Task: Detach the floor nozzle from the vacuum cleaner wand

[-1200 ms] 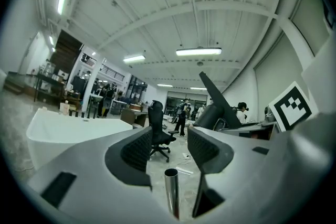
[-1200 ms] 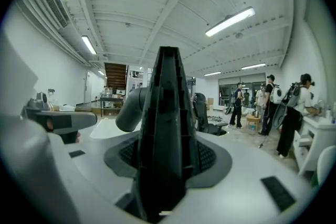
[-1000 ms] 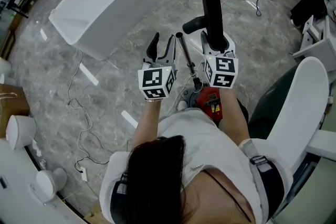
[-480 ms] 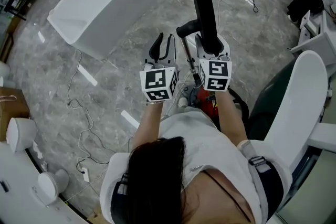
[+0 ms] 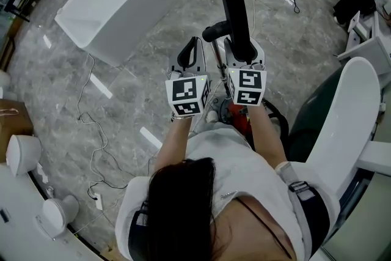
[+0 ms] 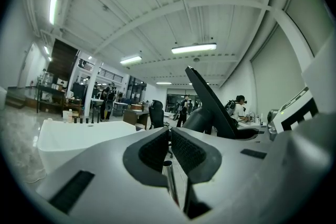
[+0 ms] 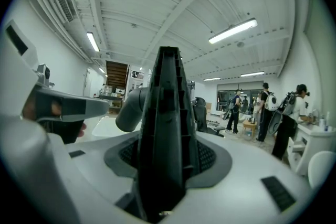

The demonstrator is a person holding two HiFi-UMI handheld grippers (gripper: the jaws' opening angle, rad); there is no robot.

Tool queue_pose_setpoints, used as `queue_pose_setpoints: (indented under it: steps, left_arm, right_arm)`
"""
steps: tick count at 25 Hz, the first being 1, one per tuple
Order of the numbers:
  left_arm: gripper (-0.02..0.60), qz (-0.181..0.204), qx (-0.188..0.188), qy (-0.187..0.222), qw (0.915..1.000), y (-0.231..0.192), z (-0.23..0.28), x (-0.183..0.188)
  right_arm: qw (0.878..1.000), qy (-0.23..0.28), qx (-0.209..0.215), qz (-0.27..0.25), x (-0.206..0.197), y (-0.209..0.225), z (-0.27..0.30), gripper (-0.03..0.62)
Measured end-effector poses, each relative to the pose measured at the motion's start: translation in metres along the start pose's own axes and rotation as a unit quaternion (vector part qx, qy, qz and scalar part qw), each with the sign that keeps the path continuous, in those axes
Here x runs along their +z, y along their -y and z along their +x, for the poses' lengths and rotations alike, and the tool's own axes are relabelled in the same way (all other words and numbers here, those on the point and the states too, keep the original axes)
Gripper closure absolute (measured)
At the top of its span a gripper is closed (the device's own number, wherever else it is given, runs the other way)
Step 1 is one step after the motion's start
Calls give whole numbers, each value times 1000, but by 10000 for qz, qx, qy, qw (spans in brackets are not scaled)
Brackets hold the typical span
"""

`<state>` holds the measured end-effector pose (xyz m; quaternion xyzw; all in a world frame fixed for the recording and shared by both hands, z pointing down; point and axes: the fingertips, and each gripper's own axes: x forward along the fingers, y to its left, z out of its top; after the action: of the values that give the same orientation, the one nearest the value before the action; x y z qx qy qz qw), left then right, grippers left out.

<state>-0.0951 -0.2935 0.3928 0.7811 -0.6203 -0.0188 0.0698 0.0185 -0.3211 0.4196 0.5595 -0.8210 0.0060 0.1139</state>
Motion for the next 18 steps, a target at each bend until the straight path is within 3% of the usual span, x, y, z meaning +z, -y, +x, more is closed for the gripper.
queue_pose_setpoints:
  steps: [18]
  left_arm:
    - [577,82,-22,-64,9999,-15,-41,5]
  right_arm:
    - [9996,162,-202,-124,11,-41,-31,376]
